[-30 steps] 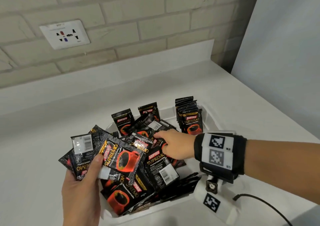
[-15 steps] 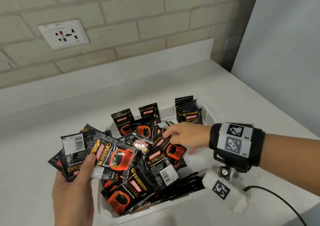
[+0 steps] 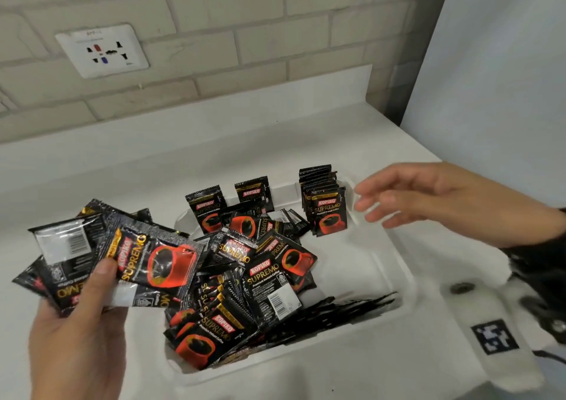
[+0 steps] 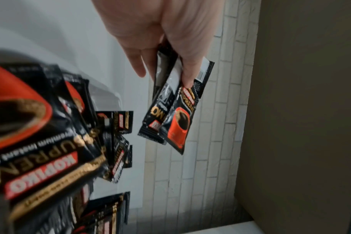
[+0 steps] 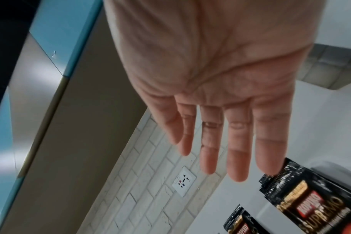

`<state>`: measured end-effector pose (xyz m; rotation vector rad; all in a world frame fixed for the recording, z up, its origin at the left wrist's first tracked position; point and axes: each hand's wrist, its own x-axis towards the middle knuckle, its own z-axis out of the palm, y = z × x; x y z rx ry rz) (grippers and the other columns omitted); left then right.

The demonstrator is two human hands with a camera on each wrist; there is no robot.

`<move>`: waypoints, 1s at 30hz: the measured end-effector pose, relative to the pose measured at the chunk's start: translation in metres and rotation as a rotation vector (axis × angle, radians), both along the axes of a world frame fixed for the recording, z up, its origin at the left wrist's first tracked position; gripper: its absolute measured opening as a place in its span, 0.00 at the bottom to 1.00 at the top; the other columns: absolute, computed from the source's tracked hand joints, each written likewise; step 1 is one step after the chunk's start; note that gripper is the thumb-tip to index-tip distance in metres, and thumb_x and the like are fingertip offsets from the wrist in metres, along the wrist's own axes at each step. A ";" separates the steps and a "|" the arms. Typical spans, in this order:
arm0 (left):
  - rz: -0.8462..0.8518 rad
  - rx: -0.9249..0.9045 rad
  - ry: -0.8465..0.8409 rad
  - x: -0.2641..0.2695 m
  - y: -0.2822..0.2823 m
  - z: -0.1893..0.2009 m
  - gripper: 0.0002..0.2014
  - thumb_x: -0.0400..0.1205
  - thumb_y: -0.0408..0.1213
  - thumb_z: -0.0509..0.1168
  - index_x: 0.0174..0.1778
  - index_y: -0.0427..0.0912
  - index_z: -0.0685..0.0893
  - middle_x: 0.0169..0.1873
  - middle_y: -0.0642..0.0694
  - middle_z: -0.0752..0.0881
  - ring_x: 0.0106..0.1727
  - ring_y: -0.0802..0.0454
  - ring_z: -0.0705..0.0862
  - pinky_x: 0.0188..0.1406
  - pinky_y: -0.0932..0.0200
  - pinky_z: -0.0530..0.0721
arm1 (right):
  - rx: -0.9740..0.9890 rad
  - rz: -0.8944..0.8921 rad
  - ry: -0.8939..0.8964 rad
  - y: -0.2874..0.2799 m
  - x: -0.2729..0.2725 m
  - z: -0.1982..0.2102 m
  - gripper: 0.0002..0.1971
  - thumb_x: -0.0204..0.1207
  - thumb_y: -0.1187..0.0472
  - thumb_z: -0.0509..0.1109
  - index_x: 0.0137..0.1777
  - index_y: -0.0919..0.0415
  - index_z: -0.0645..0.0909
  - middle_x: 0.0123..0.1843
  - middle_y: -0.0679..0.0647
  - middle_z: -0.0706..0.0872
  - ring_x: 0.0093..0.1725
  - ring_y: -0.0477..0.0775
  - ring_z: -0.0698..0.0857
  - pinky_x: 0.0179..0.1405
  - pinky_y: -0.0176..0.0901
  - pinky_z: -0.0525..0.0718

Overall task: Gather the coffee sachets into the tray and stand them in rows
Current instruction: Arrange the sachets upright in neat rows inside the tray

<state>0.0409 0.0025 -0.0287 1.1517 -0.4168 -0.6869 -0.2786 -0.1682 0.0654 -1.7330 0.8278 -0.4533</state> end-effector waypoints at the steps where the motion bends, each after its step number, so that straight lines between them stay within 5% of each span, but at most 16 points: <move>1: -0.006 -0.006 -0.025 -0.009 -0.004 0.006 0.50 0.58 0.57 0.81 0.73 0.39 0.72 0.67 0.40 0.81 0.65 0.45 0.82 0.57 0.45 0.84 | -0.004 0.003 -0.025 0.005 -0.005 -0.005 0.12 0.67 0.44 0.74 0.47 0.47 0.86 0.49 0.48 0.90 0.49 0.49 0.88 0.50 0.39 0.86; 4: -0.079 -0.081 -0.030 -0.037 -0.021 0.021 0.32 0.62 0.45 0.76 0.63 0.43 0.79 0.50 0.50 0.89 0.49 0.58 0.88 0.46 0.57 0.88 | -0.021 -0.016 -0.079 0.023 -0.005 -0.023 0.08 0.66 0.45 0.75 0.45 0.39 0.86 0.46 0.44 0.90 0.45 0.46 0.88 0.45 0.36 0.85; 6: -0.128 -0.071 -0.046 -0.061 -0.031 0.030 0.21 0.65 0.40 0.71 0.55 0.47 0.82 0.47 0.50 0.90 0.46 0.58 0.89 0.39 0.62 0.88 | -0.055 -0.035 -0.099 0.036 0.005 -0.031 0.07 0.67 0.48 0.76 0.45 0.37 0.85 0.46 0.42 0.88 0.42 0.44 0.86 0.44 0.35 0.83; 9: -0.219 -0.036 -0.103 -0.093 -0.044 0.032 0.32 0.53 0.51 0.81 0.54 0.47 0.84 0.51 0.46 0.90 0.49 0.53 0.89 0.37 0.63 0.87 | -0.113 -0.074 -0.109 0.047 0.025 -0.037 0.16 0.59 0.42 0.75 0.48 0.36 0.82 0.48 0.40 0.85 0.42 0.38 0.85 0.43 0.29 0.81; 16: -0.288 0.046 -0.097 -0.132 -0.060 0.030 0.30 0.58 0.43 0.75 0.58 0.45 0.82 0.50 0.45 0.90 0.52 0.44 0.88 0.58 0.38 0.82 | -0.217 -0.167 0.046 0.044 0.048 -0.040 0.24 0.58 0.49 0.79 0.50 0.40 0.70 0.47 0.46 0.82 0.45 0.43 0.83 0.49 0.39 0.83; 21: -0.295 0.065 -0.040 -0.134 -0.059 0.023 0.23 0.64 0.35 0.71 0.56 0.46 0.81 0.48 0.46 0.91 0.49 0.46 0.90 0.47 0.46 0.88 | 0.006 -0.148 -0.099 0.038 0.041 -0.052 0.14 0.69 0.63 0.74 0.49 0.46 0.76 0.43 0.48 0.89 0.38 0.44 0.88 0.23 0.33 0.79; 24: -0.287 0.066 -0.004 -0.133 -0.059 0.022 0.21 0.66 0.33 0.70 0.56 0.48 0.81 0.48 0.47 0.91 0.47 0.49 0.90 0.43 0.52 0.89 | 0.115 -0.208 -0.207 0.034 0.037 -0.057 0.09 0.73 0.66 0.71 0.50 0.54 0.77 0.36 0.49 0.90 0.32 0.46 0.88 0.22 0.38 0.83; 27: -0.264 0.059 0.029 -0.129 -0.059 0.022 0.21 0.66 0.33 0.70 0.56 0.47 0.81 0.47 0.47 0.91 0.46 0.49 0.90 0.44 0.52 0.89 | 0.265 -0.318 -0.392 0.031 0.032 -0.062 0.14 0.69 0.58 0.73 0.53 0.56 0.77 0.42 0.56 0.89 0.36 0.49 0.89 0.24 0.41 0.85; 30: -0.230 0.050 0.059 -0.127 -0.060 0.023 0.25 0.65 0.34 0.70 0.59 0.44 0.81 0.49 0.44 0.90 0.47 0.48 0.90 0.43 0.54 0.89 | 0.260 -0.339 -0.498 0.030 0.026 -0.067 0.37 0.46 0.36 0.81 0.54 0.56 0.82 0.45 0.55 0.90 0.39 0.50 0.89 0.27 0.38 0.84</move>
